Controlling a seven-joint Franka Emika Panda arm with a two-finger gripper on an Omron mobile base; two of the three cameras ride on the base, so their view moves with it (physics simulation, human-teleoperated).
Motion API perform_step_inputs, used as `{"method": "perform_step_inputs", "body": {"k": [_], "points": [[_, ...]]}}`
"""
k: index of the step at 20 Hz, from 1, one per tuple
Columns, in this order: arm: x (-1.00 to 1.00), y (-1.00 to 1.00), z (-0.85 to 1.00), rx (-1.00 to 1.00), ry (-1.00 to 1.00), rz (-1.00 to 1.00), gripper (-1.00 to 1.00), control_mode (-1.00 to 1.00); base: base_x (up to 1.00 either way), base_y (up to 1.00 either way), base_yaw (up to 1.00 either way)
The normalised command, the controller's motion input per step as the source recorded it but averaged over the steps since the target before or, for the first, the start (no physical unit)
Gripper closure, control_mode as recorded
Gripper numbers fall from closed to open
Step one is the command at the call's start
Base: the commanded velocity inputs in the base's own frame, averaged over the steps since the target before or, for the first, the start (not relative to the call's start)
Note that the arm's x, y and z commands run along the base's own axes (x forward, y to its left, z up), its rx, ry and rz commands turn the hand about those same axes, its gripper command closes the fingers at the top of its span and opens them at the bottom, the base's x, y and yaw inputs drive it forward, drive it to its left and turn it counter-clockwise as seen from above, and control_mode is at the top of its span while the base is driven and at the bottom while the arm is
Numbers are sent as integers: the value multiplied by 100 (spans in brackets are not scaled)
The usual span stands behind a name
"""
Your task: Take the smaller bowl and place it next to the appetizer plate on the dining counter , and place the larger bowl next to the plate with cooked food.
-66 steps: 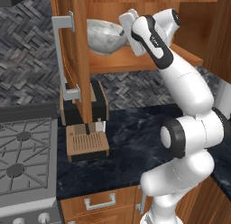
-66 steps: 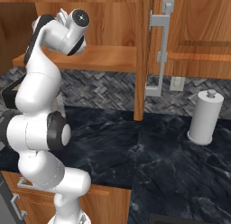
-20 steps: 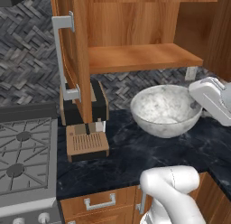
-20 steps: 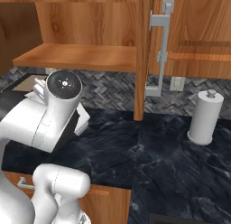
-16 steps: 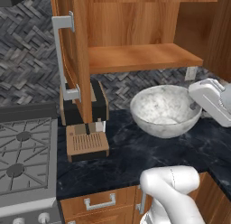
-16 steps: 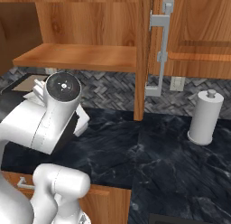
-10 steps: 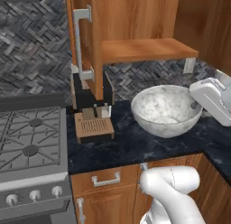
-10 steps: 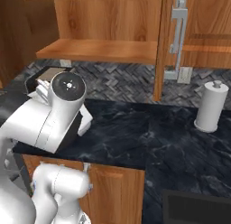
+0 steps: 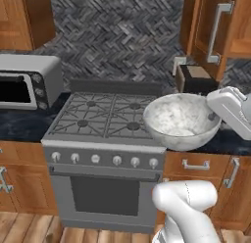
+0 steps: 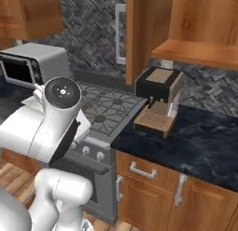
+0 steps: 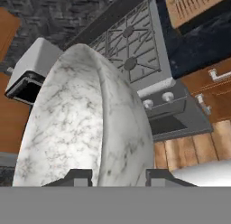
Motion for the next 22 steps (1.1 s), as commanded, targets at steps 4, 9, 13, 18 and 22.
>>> {"method": "perform_step_inputs", "body": {"k": [4, 9, 13, 18, 22], "points": [[0, 0, 0, 0, 0, 0, 100, 100, -36, 75, 82], [0, 0, 0, 0, 0, 0, 100, 100, -9, 58, 88], [0, 0, 0, 0, 0, 0, 100, 100, -13, 33, 95], [0, 0, 0, 0, 0, 0, 100, 100, 2, 19, 83], [0, 0, 0, 0, 0, 0, 100, 100, 73, 13, 53]]}}
